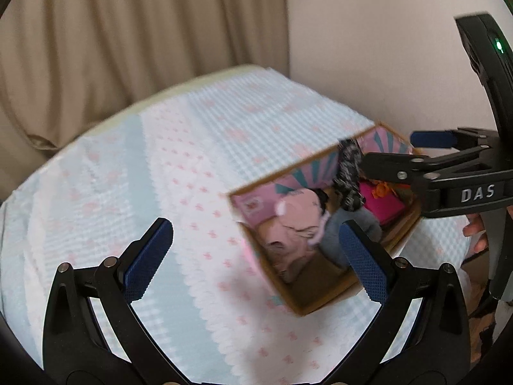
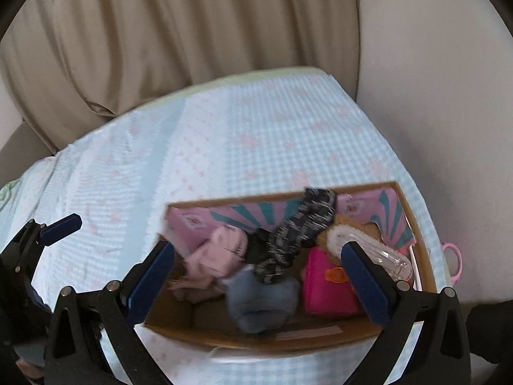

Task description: Organize soft objects

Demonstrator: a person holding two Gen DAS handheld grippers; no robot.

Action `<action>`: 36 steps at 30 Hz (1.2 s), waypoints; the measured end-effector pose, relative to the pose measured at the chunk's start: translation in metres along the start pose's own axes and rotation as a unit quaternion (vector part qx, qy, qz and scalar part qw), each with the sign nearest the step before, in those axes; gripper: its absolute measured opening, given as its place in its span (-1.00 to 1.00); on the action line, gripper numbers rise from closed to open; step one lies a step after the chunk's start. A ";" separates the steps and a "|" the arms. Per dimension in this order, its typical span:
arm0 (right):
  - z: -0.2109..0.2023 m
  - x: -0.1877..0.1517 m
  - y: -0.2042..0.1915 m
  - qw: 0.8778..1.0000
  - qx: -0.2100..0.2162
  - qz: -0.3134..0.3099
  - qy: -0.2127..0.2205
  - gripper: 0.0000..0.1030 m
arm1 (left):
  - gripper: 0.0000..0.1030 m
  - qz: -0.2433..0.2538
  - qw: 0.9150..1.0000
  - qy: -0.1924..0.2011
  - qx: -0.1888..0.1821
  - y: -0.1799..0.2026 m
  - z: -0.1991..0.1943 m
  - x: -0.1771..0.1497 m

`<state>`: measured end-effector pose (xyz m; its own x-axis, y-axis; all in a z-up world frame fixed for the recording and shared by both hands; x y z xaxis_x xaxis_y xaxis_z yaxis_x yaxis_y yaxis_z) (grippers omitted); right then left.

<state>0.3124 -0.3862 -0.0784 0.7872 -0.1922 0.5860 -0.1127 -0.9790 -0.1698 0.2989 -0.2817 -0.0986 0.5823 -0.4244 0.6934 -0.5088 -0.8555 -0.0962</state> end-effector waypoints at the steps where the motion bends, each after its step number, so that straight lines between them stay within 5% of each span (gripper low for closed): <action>1: -0.008 0.001 -0.007 1.000 0.005 0.000 0.009 1.00 | 0.99 -0.006 1.000 0.014 0.008 -0.011 -0.013 -0.001; 8: -0.046 -0.005 -0.066 0.997 0.028 -0.032 0.068 1.00 | 0.99 -0.061 0.994 0.070 0.049 -0.078 -0.075 -0.017; 17: -0.099 -0.027 -0.130 0.985 0.034 -0.081 0.149 1.00 | 1.00 -0.123 0.974 0.139 0.129 -0.140 -0.158 -0.063; 24: -0.104 -0.057 -0.147 0.981 0.017 -0.085 0.172 1.00 | 1.00 -0.156 0.958 0.172 0.171 -0.150 -0.193 -0.109; 36: -0.119 -0.093 -0.144 0.974 -0.034 -0.076 0.212 1.00 | 1.00 -0.161 0.950 0.198 0.180 -0.139 -0.208 -0.134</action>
<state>0.1834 -0.2353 -0.0140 0.4779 -0.0418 0.8774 -0.0668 -0.9977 -0.0111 0.1595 -0.0444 -0.0300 0.3503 -0.0401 0.9358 -0.0537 -0.9983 -0.0227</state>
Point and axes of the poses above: each gripper's, at about its wrist camera, not at the fingertips, and z roughly the way its jaws point, y to its right, x to its top, the point moved 8 cm from there along z, roughly the way its jaws point, and after that the axes turned 2 degrees about x, right-handed, at the moved point
